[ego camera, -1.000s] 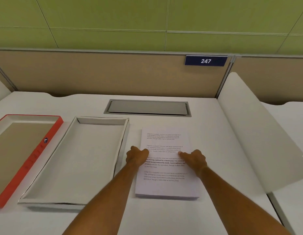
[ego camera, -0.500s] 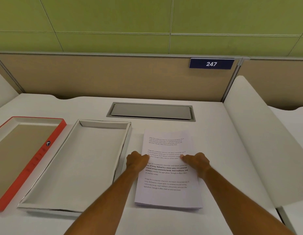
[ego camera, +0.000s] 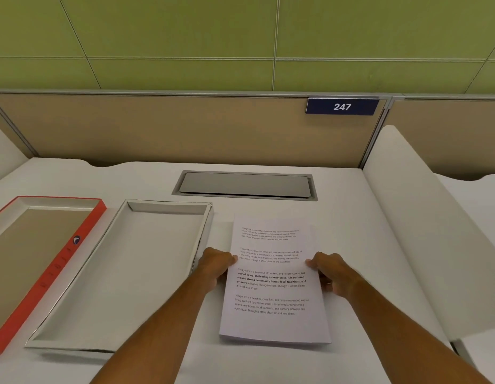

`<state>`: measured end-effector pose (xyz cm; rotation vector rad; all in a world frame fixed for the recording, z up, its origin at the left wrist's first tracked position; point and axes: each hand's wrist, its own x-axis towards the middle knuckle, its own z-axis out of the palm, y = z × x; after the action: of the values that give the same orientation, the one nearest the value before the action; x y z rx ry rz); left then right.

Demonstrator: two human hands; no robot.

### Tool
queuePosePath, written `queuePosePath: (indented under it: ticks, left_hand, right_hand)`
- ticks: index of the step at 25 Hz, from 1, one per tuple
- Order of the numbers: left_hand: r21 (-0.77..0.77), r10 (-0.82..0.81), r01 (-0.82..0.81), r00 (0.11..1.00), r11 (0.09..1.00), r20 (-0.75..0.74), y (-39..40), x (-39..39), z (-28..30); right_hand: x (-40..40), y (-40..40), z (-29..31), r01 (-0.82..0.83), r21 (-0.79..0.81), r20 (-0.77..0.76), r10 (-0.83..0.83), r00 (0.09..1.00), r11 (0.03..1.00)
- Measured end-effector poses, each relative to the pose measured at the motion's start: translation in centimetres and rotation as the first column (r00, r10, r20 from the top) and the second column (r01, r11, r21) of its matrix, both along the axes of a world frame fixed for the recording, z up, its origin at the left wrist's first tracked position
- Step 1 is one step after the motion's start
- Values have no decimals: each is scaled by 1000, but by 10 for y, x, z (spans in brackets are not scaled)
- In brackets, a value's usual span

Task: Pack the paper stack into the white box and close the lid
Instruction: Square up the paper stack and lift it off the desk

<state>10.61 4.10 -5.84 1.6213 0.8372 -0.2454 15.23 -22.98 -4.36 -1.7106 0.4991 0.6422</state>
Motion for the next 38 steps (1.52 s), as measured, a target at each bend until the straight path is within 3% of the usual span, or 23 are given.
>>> queuePosePath:
  ticks: [5, 8, 13, 16, 22, 27, 34, 38]
  left_hand:
    - [-29, -56, 58, 996, 998, 68, -1, -1, 13]
    - [-3, -88, 90, 974, 996, 207, 0, -5, 30]
    - [87, -107, 76, 889, 993, 444, 5, -11, 72]
    - [147, -160, 97, 843, 984, 514, 6, -19, 87]
    - [243, -259, 155, 837, 957, 483, 6, -32, 91]
    - [260, -256, 120, 765, 958, 591, 4, -28, 117]
    - [16, -64, 74, 704, 997, 708, -23, -22, 140]
    - [-31, 35, -17, 654, 999, 756, -45, -14, 148]
  right_hand:
    - [2, 2, 11, -15, -45, 78, 18, 997, 999]
    - [3, -4, 28, -46, -18, 234, 49, 971, 999]
    - [-1, -15, 57, -114, 82, 540, 52, 840, 990]
    - [-5, -18, 66, -142, 117, 633, 36, 773, 983]
    - [-14, -26, 62, -230, 148, 649, 81, 756, 962]
    - [-6, -28, 86, -249, 213, 689, 35, 724, 945]
    - [-14, 1, 113, -259, 262, 769, -39, 638, 930]
    - [-12, 18, 121, -146, 327, 790, -185, 584, 934]
